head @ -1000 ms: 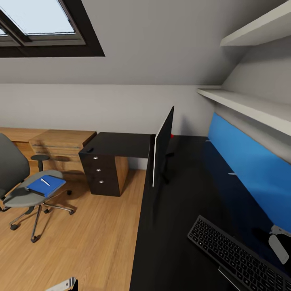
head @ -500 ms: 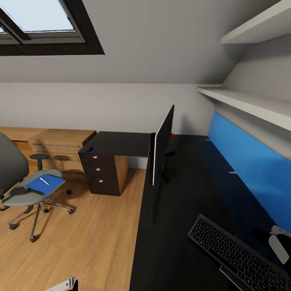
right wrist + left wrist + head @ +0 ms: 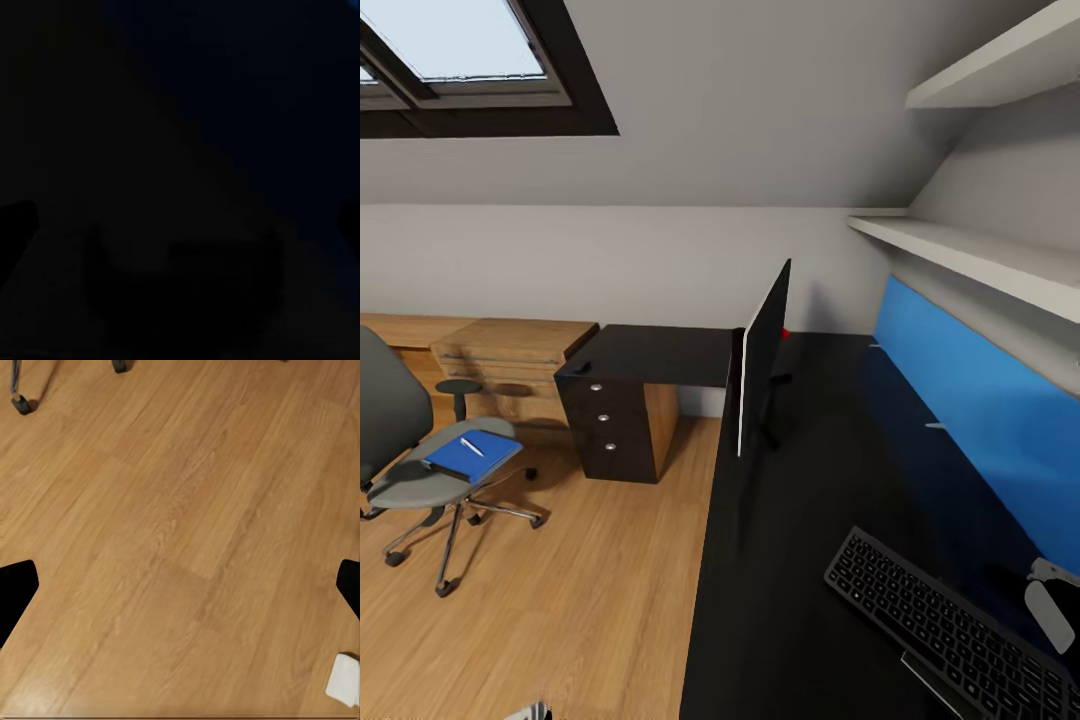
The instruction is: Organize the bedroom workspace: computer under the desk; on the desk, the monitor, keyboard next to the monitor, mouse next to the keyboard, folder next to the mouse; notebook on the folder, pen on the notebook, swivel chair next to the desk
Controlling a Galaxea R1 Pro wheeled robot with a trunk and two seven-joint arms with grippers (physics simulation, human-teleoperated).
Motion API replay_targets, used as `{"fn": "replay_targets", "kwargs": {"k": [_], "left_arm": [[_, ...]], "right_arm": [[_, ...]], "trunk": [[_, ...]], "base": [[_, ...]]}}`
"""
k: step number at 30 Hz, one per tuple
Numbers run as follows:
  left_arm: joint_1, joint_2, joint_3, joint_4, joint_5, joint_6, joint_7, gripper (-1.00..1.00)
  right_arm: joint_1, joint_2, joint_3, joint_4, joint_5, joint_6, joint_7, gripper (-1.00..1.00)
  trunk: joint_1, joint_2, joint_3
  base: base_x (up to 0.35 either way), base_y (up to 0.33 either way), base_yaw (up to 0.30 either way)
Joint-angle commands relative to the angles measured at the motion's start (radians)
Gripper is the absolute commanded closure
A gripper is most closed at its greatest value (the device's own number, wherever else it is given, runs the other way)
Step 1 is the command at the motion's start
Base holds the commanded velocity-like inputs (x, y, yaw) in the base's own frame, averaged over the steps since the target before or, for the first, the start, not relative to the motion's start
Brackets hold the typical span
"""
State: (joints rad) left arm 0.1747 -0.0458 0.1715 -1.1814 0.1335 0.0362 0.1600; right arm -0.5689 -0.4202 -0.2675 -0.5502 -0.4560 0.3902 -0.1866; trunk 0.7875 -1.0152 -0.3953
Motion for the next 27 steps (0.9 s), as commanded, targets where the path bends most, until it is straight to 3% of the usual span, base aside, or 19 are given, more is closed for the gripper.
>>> {"fn": "replay_targets", "kwargs": {"k": [1, 14, 27], "left_arm": [[0.0, 0.0, 0.0, -0.002, 0.009, 0.004, 0.002, -1.0], [0.0, 0.0, 0.001, 0.0, 0.008, 0.004, 0.001, -1.0], [0.0, 0.0, 0.001, 0.0, 0.008, 0.004, 0.003, -1.0]], "right_arm": [[0.0, 0.0, 0.0, -0.002, -0.01, 0.004, -0.007, -1.0], [0.0, 0.0, 0.001, 0.0, -0.009, 0.005, -0.007, -1.0], [0.0, 0.0, 0.002, 0.013, -0.009, 0.006, -0.007, -1.0]], "trunk": [[0.0, -0.001, -0.001], [0.0, -0.001, -0.001], [0.0, -0.001, -0.001]], "base": [[-0.205, 0.0, 0.0], [-0.074, 0.0, 0.0], [-0.171, 0.0, 0.0]]}}
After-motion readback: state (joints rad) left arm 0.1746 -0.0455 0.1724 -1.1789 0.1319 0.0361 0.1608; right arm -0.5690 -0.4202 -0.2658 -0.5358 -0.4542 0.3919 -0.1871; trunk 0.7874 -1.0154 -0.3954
